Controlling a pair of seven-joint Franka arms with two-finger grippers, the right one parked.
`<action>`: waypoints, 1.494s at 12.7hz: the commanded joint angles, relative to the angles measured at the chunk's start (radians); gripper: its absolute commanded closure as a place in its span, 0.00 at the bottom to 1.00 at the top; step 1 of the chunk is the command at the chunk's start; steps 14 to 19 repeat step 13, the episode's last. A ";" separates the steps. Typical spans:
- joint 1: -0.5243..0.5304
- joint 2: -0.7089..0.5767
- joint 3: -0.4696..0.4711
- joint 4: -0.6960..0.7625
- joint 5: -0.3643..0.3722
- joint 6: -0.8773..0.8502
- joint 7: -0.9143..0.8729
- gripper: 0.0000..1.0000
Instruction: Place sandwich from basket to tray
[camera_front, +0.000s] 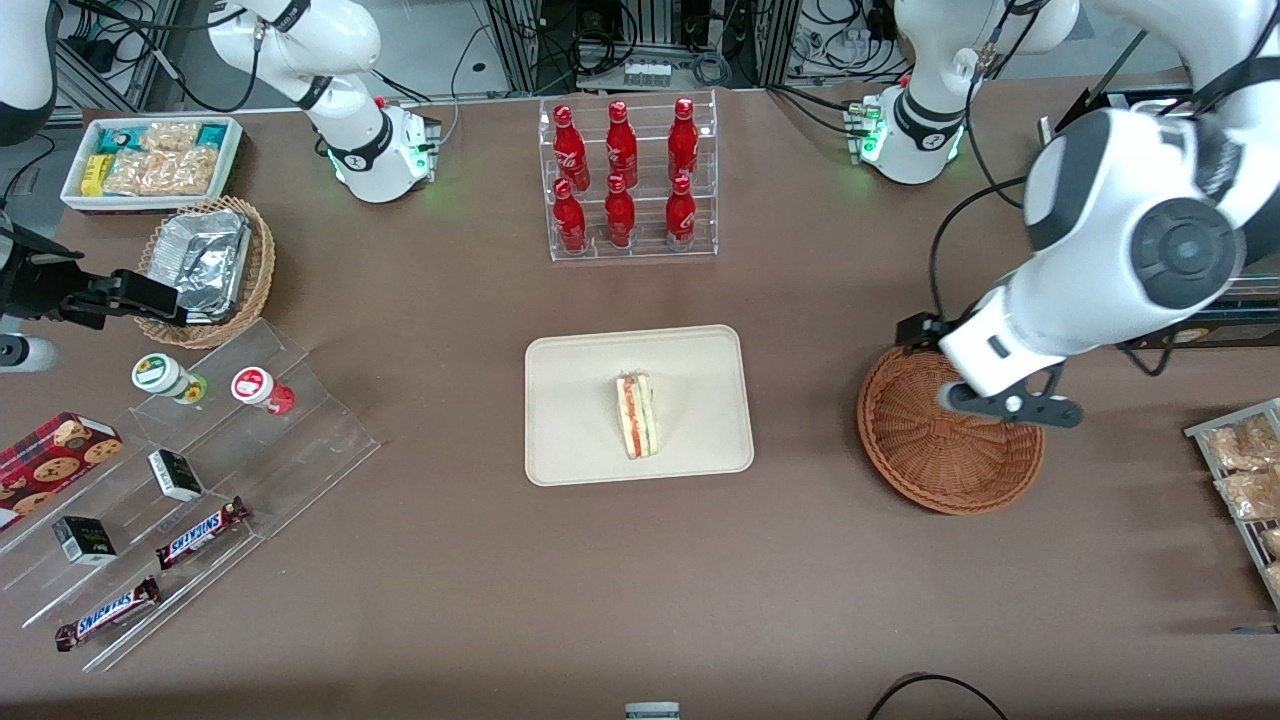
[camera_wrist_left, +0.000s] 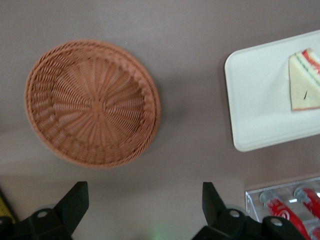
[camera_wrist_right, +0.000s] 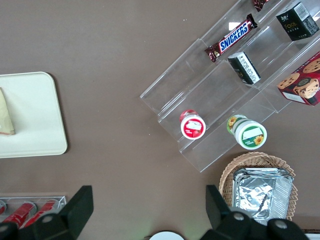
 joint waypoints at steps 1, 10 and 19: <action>0.178 -0.076 -0.122 -0.050 -0.013 -0.051 0.039 0.00; 0.301 -0.220 -0.146 -0.073 0.016 -0.199 0.041 0.00; 0.301 -0.241 -0.124 -0.068 0.023 -0.214 0.039 0.00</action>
